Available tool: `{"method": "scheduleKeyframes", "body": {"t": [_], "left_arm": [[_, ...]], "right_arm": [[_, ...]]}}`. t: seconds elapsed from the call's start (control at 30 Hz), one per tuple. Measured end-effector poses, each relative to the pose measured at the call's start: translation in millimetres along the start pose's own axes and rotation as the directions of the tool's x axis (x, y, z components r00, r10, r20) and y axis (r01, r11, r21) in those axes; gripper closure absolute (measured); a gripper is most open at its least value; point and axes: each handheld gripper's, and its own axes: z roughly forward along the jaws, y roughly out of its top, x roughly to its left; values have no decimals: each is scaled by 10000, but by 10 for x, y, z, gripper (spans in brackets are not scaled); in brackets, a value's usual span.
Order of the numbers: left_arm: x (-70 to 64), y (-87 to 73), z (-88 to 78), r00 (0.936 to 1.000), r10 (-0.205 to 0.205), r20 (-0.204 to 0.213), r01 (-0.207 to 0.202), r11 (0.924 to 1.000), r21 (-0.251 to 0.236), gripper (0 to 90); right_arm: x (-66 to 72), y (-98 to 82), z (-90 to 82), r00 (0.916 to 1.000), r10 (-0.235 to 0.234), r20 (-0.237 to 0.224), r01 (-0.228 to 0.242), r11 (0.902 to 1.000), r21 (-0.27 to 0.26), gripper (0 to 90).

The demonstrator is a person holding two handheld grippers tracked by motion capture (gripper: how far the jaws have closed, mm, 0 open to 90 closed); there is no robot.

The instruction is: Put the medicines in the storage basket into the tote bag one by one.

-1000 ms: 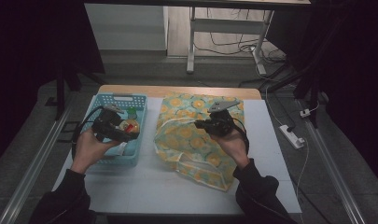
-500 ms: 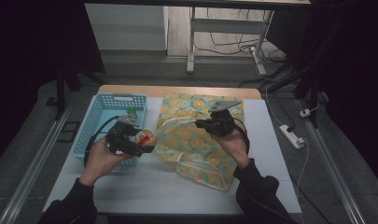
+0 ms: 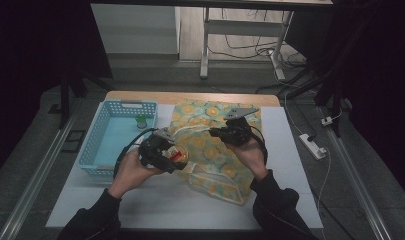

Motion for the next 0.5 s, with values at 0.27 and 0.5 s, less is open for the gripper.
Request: {"method": "scheduleKeyframes", "body": {"t": [0.27, 0.5], "left_arm": [[19, 150, 288, 9995, 60, 295, -64, 9999, 135, 203], [87, 273, 512, 9988, -69, 495, 65, 10000, 73, 203]], "right_arm": [[3, 7, -12, 10000, -38, -17, 38, 10000, -73, 900], [11, 15, -21, 10000, -84, -34, 84, 9999, -129, 900]]}}
